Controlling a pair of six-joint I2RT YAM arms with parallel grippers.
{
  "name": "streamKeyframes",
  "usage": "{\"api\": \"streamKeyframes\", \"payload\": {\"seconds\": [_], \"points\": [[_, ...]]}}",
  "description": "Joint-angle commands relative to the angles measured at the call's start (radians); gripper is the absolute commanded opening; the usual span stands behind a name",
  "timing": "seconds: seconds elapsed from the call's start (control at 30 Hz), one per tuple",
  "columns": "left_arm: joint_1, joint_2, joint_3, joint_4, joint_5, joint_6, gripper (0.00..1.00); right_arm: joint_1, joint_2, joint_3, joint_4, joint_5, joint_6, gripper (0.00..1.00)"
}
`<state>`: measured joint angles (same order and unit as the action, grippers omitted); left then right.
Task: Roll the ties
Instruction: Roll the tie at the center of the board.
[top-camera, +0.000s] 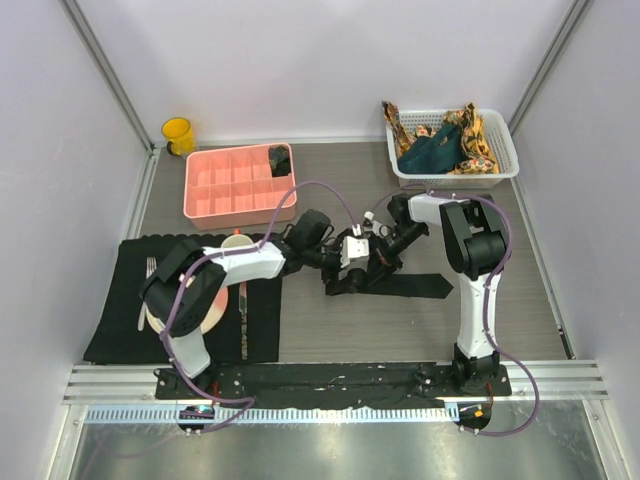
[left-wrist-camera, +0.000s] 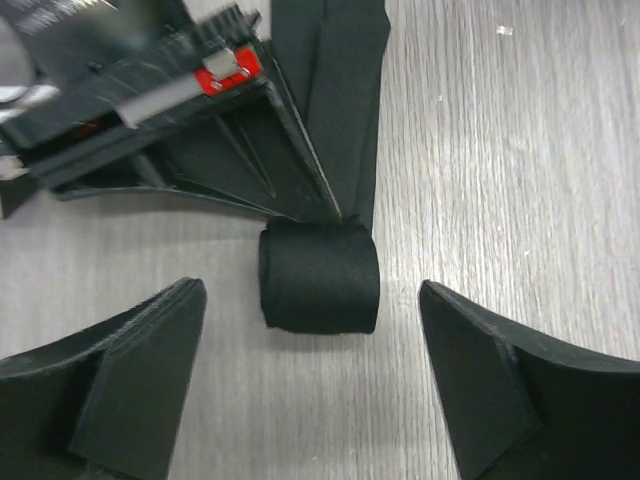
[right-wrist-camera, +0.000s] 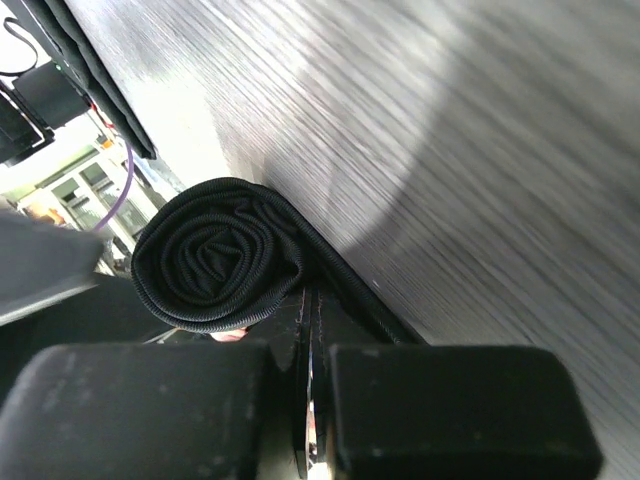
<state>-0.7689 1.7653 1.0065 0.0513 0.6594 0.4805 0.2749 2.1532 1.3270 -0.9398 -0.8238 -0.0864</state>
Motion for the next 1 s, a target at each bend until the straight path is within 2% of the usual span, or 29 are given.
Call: {"api": "streamKeyframes", "payload": {"seconds": [0.0,0.27,0.4,0.43,0.53,0.57,0.6,0.77,0.97], "points": [[-0.015,0.036,-0.023,0.09,-0.014,-0.026,0.88,0.035,0.065,0.005,0.11,0.193,-0.076,0.02],[-0.029,0.108,-0.035,0.151,-0.049,-0.007,0.67,0.049,0.094,0.035,0.128,0.178,-0.042,0.02],[-0.03,0.103,-0.051,0.092,-0.086,0.016,0.47,0.049,0.073,0.037,0.127,0.163,-0.026,0.03],[-0.03,0.1,-0.054,0.075,-0.093,0.021,0.4,0.049,0.06,0.034,0.118,0.154,-0.023,0.04],[-0.03,0.094,-0.049,-0.017,-0.127,0.041,0.33,0.038,-0.005,0.025,0.098,0.115,-0.003,0.13],[-0.03,0.092,-0.048,-0.045,-0.136,0.049,0.31,0.032,-0.024,0.023,0.096,0.103,0.007,0.2],[-0.03,0.092,-0.046,-0.095,-0.15,0.053,0.3,0.011,-0.044,0.021,0.095,0.085,0.02,0.23],[-0.033,0.099,-0.046,-0.175,-0.191,0.058,0.28,-0.043,-0.133,0.028,0.032,-0.041,0.022,0.32],[-0.043,0.121,-0.011,-0.209,-0.228,0.037,0.28,-0.025,-0.197,-0.038,0.038,-0.176,0.085,0.41]]}}
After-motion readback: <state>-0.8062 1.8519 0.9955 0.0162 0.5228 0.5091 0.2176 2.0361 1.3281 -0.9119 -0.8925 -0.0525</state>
